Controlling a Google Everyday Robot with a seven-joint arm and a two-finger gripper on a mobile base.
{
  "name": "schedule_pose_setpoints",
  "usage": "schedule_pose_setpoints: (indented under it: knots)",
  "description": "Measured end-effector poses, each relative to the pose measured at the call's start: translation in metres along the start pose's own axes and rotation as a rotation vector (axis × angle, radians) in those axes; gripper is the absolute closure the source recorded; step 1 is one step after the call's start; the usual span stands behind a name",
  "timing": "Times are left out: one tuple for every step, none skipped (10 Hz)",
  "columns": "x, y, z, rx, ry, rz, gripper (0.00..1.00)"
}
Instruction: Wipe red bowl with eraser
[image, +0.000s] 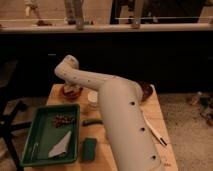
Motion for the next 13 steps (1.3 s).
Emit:
schedule_pose_setpoints:
  knots:
    - [0.008, 0.004, -0.003, -0.002, 0.004, 0.002, 1.00]
    - [0.018, 0.007, -0.004, -0.004, 0.010, 0.009, 1.00]
    - [0.029, 0.009, -0.005, -0.005, 0.019, 0.025, 1.00]
    - [0.036, 0.009, -0.004, -0.006, 0.026, 0.037, 1.00]
    - [0.042, 0.008, -0.002, -0.008, 0.036, 0.052, 1.00]
    - [0.044, 0.005, 0.001, -0.009, 0.040, 0.063, 1.00]
    - [0.044, 0.003, 0.003, -0.010, 0.041, 0.070, 1.00]
    - [0.044, -0.001, 0.005, -0.009, 0.045, 0.078, 1.00]
    - [0.041, -0.004, 0.008, -0.010, 0.045, 0.083, 1.00]
    - [0.037, -0.008, 0.010, -0.010, 0.042, 0.083, 1.00]
    - [0.034, -0.010, 0.012, -0.010, 0.042, 0.081, 1.00]
    - [0.030, -0.013, 0.013, -0.010, 0.040, 0.080, 1.00]
    - [0.026, -0.016, 0.015, -0.010, 0.039, 0.079, 1.00]
